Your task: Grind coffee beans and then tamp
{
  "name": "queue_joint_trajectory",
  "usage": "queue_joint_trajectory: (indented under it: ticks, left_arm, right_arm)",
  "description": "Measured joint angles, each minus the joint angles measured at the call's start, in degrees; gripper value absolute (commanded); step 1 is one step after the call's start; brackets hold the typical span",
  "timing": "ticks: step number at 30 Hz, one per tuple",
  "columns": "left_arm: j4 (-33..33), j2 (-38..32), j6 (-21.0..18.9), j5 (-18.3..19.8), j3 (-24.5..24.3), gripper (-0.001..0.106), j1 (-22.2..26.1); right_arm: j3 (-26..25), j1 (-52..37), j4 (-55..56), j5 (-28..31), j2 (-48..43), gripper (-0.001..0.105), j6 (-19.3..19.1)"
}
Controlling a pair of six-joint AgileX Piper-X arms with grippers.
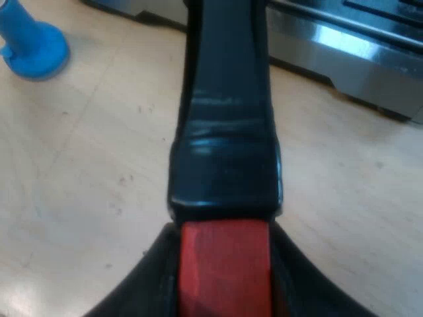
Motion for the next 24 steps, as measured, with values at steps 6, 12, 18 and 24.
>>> queue_joint_trajectory:
  ticks: [6, 12, 18, 24]
  left_arm:
    - [0.0, 0.0, -0.19, -0.92, 0.0, 0.082, 0.0]
    - [0.0, 0.0, -0.19, -0.92, 0.0, 0.082, 0.0]
    - [0.0, 0.0, -0.19, -0.92, 0.16, 0.082, 0.0]
    - [0.0, 0.0, -0.19, -0.49, 2.5, 0.082, 0.0]
  right_arm:
    - [0.0, 7.1, 2.5, 3.08, 0.02, 0.0, 0.0]
    - [0.51, 9.04, 2.48, 3.19, -0.14, 0.0, 0.0]
    - [2.42, 8.85, 2.48, 3.2, -0.13, 0.0, -6.47]
    - [5.57, 6.75, 0.16, -2.66, -0.23, 0.0, -9.58]
